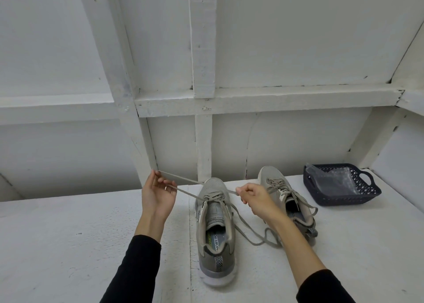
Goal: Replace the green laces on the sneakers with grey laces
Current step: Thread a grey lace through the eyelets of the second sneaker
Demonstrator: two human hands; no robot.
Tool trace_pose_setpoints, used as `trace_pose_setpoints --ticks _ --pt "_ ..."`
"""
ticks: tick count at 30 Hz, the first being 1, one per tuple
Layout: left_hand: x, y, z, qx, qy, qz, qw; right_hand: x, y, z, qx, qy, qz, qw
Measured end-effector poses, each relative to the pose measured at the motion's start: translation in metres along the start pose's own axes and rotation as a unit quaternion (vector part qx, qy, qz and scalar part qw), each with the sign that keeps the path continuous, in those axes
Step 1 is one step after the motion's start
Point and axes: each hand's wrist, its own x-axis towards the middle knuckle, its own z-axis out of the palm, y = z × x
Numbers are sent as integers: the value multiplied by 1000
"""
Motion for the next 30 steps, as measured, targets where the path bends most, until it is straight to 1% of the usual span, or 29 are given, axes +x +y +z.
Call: trace_pose_setpoints --ticks 4,8,11,14,17,19,24,28,30 --pt "2 4 -1 -2 5 6 1000 0 2 3 -4 -34 -38 999" --pt "5 8 -4 14 11 9 1000 -2 3 1 2 -48 -59 997" --pt "5 7 -5 40 16 6 999 -3 1 -1 16 -39 -75 996" --pt "4 7 -4 44 27 8 999 -3 -1 -3 26 -25 -58 998" --pt "4 9 -6 43 41 15 998 -3 0 -5 100 -36 -13 994" --pt "5 10 -10 40 47 19 998 -4 1 -5 125 -22 5 992" --pt "6 14 -17 30 61 24 997 -4 5 -3 147 66 6 987" --pt "6 14 -24 18 77 23 997 -1 11 -4 160 65 7 985" --pt "6 14 -25 15 87 24 996 0 13 -5 165 88 10 982"
